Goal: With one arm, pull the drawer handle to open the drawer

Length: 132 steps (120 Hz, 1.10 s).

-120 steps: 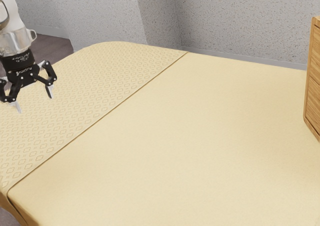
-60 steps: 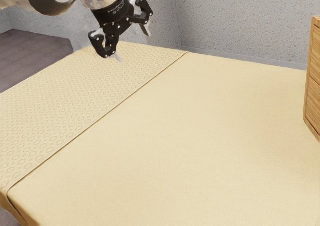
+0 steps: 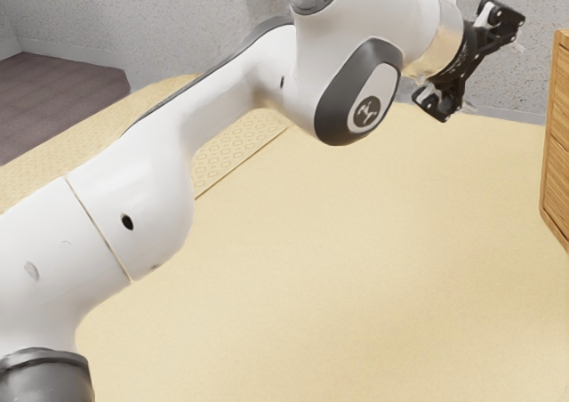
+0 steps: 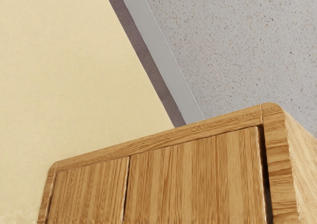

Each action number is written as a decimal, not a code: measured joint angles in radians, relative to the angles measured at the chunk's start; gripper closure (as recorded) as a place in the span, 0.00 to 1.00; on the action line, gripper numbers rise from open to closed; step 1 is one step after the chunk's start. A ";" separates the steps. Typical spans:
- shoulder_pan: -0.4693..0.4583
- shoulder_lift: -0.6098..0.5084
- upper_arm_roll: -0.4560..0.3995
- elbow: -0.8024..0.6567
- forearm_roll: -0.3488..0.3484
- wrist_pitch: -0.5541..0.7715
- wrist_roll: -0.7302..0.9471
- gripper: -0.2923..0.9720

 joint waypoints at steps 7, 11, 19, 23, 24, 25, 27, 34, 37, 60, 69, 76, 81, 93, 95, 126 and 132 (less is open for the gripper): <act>0.005 0.046 -0.024 0.021 0.000 0.039 0.009 0.23; 0.006 0.062 -0.035 0.025 0.000 0.056 0.015 0.23; 0.006 0.086 -0.045 0.029 0.000 0.084 0.025 0.23; 0.003 0.096 -0.047 0.030 0.000 0.095 0.030 0.23; 0.002 0.098 -0.047 0.030 0.000 0.097 0.032 0.23; 0.001 0.100 -0.048 0.030 0.000 0.100 0.033 0.23; -0.001 0.103 -0.050 0.030 0.000 0.104 0.035 0.23; -0.007 0.112 -0.057 0.030 0.000 0.117 0.044 0.23; -0.009 0.116 -0.062 0.030 0.000 0.121 0.047 0.23; -0.001 0.148 -0.084 0.026 0.004 0.143 0.071 0.23; 0.001 0.156 -0.085 0.020 -0.002 0.148 0.078 0.23; 0.002 0.154 -0.083 0.007 -0.007 0.151 0.082 0.24; 0.003 0.141 -0.079 -0.010 -0.017 0.151 0.085 0.24; -0.002 -0.005 -0.029 -0.197 -0.039 0.148 0.091 0.24; -0.006 -0.044 -0.012 -0.248 -0.047 0.147 0.092 0.24; -0.051 -0.748 0.214 -0.850 -0.157 -0.113 0.084 0.24; -0.016 -0.834 0.231 -0.831 -0.136 -0.234 0.079 0.24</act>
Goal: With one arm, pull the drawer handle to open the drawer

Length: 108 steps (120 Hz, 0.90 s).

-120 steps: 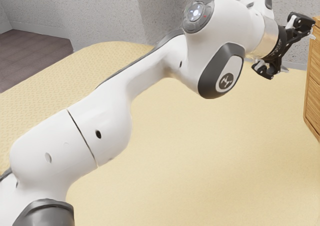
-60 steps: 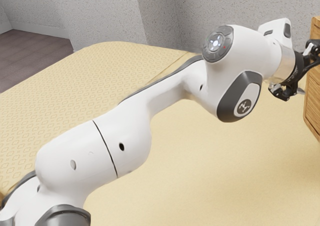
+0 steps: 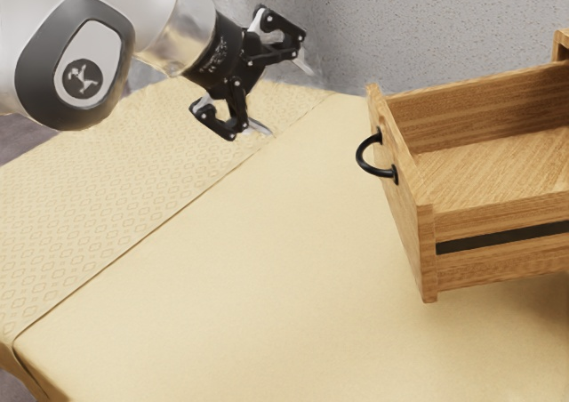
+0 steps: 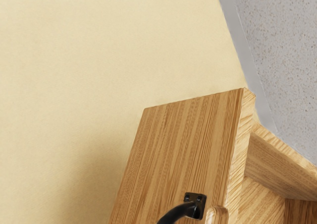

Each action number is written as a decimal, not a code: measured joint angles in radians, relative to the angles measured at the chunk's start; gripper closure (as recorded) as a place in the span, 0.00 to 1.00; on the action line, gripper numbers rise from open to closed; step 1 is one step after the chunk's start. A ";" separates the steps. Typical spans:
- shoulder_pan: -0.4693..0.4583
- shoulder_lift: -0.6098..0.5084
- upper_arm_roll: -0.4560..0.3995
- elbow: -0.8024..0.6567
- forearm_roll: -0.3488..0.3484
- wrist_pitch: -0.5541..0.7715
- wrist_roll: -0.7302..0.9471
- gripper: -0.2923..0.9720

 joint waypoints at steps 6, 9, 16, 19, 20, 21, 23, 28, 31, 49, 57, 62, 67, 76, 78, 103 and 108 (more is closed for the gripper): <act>0.016 -0.034 0.021 0.043 0.030 -0.119 -0.006 0.24; 0.019 -0.041 0.027 0.057 0.051 -0.171 -0.009 0.24; 0.033 -0.017 0.034 0.102 0.101 -0.271 -0.017 0.24; 0.047 0.009 0.031 0.128 0.114 -0.306 -0.022 0.23; 0.050 0.016 0.029 0.135 0.118 -0.317 -0.024 0.23; 0.055 0.023 0.026 0.140 0.121 -0.327 -0.027 0.23; 0.065 0.033 0.017 0.149 0.126 -0.347 -0.033 0.23; 0.125 0.050 -0.041 0.162 0.125 -0.390 -0.051 0.23; 0.177 0.055 -0.097 0.166 0.121 -0.412 -0.066 0.23; 0.282 0.109 -0.270 0.171 0.071 -0.509 -0.203 0.23; 0.281 0.123 -0.282 0.166 0.029 -0.538 -0.289 0.23; 0.281 0.126 -0.283 0.162 -0.015 -0.560 -0.354 0.23; 0.273 0.128 -0.268 0.164 -0.057 -0.580 -0.427 0.23; 0.286 0.126 -0.186 0.200 -0.101 -0.611 -0.557 0.23; 0.302 0.124 -0.174 0.214 -0.099 -0.620 -0.584 0.23; 0.326 0.084 -0.144 0.288 -0.054 -0.745 -0.863 0.23; 0.325 0.086 -0.145 0.289 -0.052 -0.761 -0.907 0.23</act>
